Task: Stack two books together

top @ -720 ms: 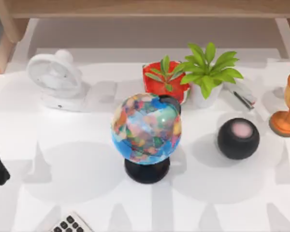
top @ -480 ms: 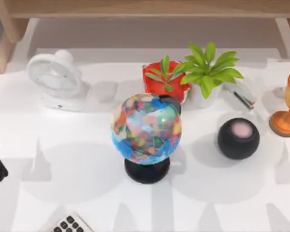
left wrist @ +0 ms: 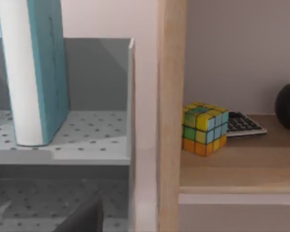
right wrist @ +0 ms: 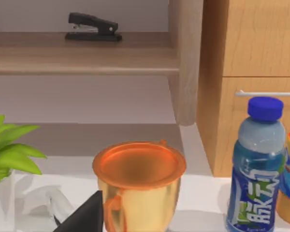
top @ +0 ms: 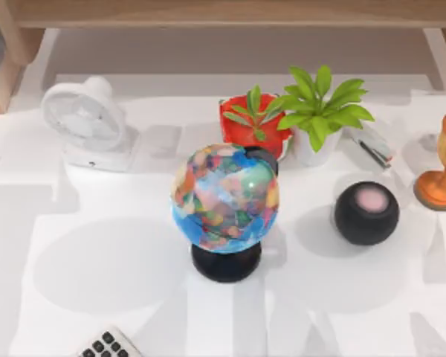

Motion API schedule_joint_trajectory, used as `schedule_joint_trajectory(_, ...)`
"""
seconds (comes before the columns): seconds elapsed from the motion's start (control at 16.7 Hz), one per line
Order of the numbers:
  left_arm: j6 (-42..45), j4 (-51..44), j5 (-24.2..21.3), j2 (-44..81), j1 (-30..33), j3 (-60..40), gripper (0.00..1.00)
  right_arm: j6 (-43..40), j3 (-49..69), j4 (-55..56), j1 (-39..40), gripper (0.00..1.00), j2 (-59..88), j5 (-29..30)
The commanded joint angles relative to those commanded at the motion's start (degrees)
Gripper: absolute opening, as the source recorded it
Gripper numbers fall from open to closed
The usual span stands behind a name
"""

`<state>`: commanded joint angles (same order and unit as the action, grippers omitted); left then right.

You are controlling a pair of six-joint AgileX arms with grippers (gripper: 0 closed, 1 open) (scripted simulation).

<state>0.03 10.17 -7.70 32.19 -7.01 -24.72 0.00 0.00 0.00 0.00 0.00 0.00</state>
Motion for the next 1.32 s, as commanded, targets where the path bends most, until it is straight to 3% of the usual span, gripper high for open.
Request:
schedule_joint_trajectory(0.54, 0.05, 15.15, -11.48, 54.08, -10.45, -36.83, 1.00, 0.00, 0.00, 0.00, 0.00, 1.00, 0.00, 0.00)
schedule_joint_trajectory(0.78, 0.06, 20.20, -15.31, 72.68, -13.93, -49.09, 1.00, 0.00, 0.00, 0.00, 0.00, 1.00, 0.00, 0.00)
schedule_joint_trajectory(1.02, 0.07, 23.06, -17.47, 82.50, -15.90, -56.05, 1.00, 0.00, 0.00, 0.00, 0.00, 1.00, 0.00, 0.00)
schedule_joint_trajectory(1.32, 0.07, 23.44, -17.76, 83.75, -16.16, -56.98, 1.00, 0.00, 0.00, 0.00, 0.00, 1.00, 0.00, 0.00)
